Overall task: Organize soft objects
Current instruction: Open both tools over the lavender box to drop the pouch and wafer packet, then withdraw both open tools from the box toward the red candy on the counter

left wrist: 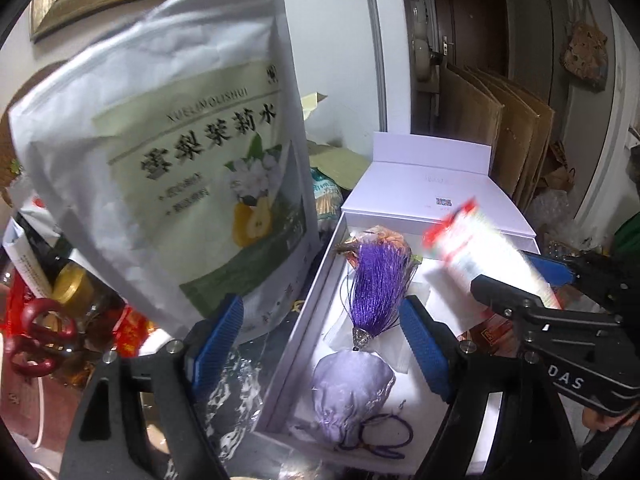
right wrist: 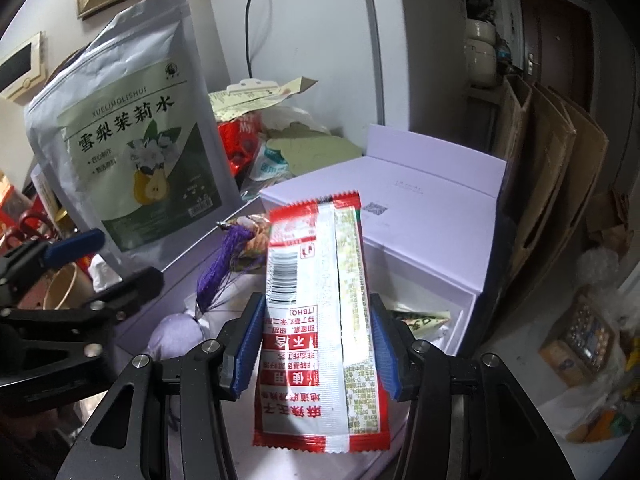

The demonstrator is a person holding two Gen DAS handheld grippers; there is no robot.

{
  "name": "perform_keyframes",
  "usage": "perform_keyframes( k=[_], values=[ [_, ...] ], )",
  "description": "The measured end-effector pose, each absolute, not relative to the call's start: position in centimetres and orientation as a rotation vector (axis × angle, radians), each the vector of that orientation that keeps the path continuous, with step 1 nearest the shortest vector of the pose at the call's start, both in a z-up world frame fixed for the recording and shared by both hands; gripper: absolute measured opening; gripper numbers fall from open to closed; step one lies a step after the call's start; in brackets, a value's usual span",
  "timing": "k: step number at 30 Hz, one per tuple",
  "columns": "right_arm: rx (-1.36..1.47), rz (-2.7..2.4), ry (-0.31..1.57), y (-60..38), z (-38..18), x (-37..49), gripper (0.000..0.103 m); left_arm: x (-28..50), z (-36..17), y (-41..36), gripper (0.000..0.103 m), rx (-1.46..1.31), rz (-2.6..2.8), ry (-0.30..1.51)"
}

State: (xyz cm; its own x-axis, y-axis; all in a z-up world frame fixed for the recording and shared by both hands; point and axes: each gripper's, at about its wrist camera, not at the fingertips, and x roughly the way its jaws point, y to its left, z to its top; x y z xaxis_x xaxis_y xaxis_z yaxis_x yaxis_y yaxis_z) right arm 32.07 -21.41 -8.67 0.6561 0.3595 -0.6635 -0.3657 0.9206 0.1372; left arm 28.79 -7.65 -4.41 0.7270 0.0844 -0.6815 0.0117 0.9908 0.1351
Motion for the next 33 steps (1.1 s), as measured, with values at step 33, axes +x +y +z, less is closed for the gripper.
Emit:
perform_keyframes(
  k=[33],
  values=[
    [-0.086, 0.446, 0.455, -19.6, 3.7, 16.2, 0.068, 13.4, 6.6, -4.7, 0.081, 0.056, 0.051, 0.536]
  ],
)
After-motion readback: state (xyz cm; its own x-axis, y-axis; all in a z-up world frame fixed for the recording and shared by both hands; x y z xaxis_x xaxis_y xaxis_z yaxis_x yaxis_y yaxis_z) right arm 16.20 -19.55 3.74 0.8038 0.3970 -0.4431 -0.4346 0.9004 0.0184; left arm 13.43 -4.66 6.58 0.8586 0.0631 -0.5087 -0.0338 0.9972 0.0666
